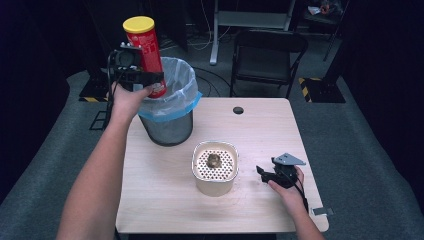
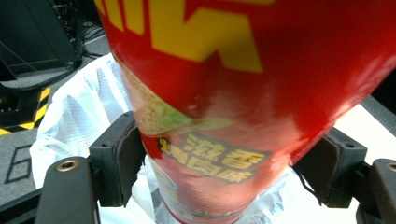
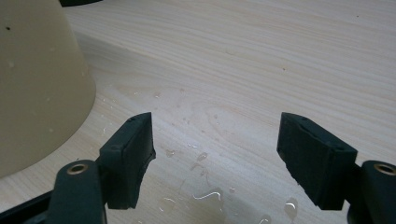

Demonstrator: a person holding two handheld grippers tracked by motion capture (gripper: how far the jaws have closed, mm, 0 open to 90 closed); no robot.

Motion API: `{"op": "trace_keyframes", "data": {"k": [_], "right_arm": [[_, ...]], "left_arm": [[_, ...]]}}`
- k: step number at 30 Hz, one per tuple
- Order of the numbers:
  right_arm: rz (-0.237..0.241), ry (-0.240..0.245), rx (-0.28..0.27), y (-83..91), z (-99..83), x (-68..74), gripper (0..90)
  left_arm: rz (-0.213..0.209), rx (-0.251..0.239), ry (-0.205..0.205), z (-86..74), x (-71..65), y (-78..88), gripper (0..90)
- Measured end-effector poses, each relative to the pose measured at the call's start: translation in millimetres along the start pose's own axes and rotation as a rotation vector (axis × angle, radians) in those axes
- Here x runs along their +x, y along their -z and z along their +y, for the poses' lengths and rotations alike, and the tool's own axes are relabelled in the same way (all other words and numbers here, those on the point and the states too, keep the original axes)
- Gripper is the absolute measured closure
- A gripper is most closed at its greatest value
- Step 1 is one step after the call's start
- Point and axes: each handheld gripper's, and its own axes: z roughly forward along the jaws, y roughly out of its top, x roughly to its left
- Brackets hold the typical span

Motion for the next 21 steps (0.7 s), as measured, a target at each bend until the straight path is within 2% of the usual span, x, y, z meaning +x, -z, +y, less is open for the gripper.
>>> {"op": "trace_keyframes", "data": {"k": [4, 7, 9, 11, 12, 13, 14, 21], "right_arm": [[0.006, 0.000, 0.004, -0.7, -0.3, 1.6, 26.9], [0.007, -0.002, 0.001, -1.7, -0.3, 2.3, 27.1], [0.012, 0.009, 0.004, -1.8, -0.4, 2.3, 27.1], [0.014, 0.005, 0.006, -2.5, -0.6, 3.4, 27.2], [0.014, 0.005, 0.006, -2.5, -0.6, 3.4, 27.2], [0.011, 0.008, 0.008, -3.3, -0.5, 3.8, 27.2], [0.012, 0.018, 0.009, -3.2, -0.5, 3.5, 27.2], [0.017, 0.011, 0.005, -3.5, -0.4, 3.9, 27.4]], "left_arm": [[0.020, -0.007, 0.012, -2.0, 4.3, -5.6, 23.1], [0.019, -0.010, 0.023, -2.7, 8.5, -9.4, 23.1], [0.044, -0.003, 0.012, -3.7, 9.6, -12.3, 23.1], [0.054, -0.005, 0.022, -5.7, 12.4, -15.1, 23.1], [0.054, -0.005, 0.022, -5.7, 12.4, -15.1, 23.1], [0.044, -0.001, 0.053, -8.4, 16.2, -18.8, 23.0], [0.038, 0.008, 0.064, -10.1, 17.7, -20.5, 23.0], [0.048, 0.038, 0.054, -15.2, 22.0, -29.6, 22.9]]}}
